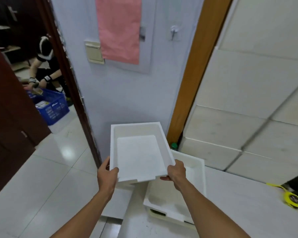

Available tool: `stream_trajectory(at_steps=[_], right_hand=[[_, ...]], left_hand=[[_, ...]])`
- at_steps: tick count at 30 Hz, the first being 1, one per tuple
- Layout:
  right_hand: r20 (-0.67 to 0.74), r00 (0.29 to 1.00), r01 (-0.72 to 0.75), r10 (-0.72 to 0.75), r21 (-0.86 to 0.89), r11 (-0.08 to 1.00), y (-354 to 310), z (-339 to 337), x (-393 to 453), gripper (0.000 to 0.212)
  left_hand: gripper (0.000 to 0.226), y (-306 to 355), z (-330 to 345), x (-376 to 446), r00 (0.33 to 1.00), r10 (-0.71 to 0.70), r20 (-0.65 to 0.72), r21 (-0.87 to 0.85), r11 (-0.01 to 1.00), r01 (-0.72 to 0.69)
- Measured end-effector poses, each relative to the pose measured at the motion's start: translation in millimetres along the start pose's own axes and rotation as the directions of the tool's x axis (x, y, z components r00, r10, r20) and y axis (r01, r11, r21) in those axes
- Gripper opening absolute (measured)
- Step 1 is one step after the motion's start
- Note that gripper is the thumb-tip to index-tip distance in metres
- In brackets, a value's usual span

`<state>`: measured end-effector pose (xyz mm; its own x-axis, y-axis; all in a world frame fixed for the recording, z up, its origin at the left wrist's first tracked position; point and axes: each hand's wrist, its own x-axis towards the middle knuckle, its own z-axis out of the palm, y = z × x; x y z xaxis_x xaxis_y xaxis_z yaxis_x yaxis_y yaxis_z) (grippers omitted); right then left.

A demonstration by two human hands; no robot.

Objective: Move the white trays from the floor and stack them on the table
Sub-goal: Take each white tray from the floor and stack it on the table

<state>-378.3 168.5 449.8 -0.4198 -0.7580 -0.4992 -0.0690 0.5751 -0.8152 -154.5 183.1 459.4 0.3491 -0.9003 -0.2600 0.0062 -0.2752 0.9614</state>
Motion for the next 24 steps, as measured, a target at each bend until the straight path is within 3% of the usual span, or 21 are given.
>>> stream_trajectory(at_steps=[8, 13, 16, 24], right_hand=[[-0.152, 0.988, -0.012, 0.001, -0.073, 0.997, 43.9, -79.9, -15.2, 0.046], [-0.156, 0.986, 0.035, -0.057, -0.142, 0.989, 52.9, -93.8, -25.0, 0.039], [-0.159, 0.987, -0.015, -0.013, -0.175, 0.984, 70.2, -95.8, -26.9, 0.043], [-0.237, 0.969, -0.127, 0.066, -0.252, 0.959, 100.4, -117.9, -19.0, 0.037]], left_hand=[[0.056, -23.2, 53.9, -43.1, 0.986, 0.026, 0.167, 0.117, 0.992, -0.046], [0.06, -44.2, 56.1, -66.4, 0.989, 0.011, 0.15, 0.168, 0.985, -0.036], [0.063, -47.8, 54.4, -76.5, 0.985, 0.054, 0.167, 0.171, 0.982, -0.083], [0.065, -54.7, 68.1, -59.1, 0.917, 0.052, 0.396, 0.279, 0.944, -0.174]])
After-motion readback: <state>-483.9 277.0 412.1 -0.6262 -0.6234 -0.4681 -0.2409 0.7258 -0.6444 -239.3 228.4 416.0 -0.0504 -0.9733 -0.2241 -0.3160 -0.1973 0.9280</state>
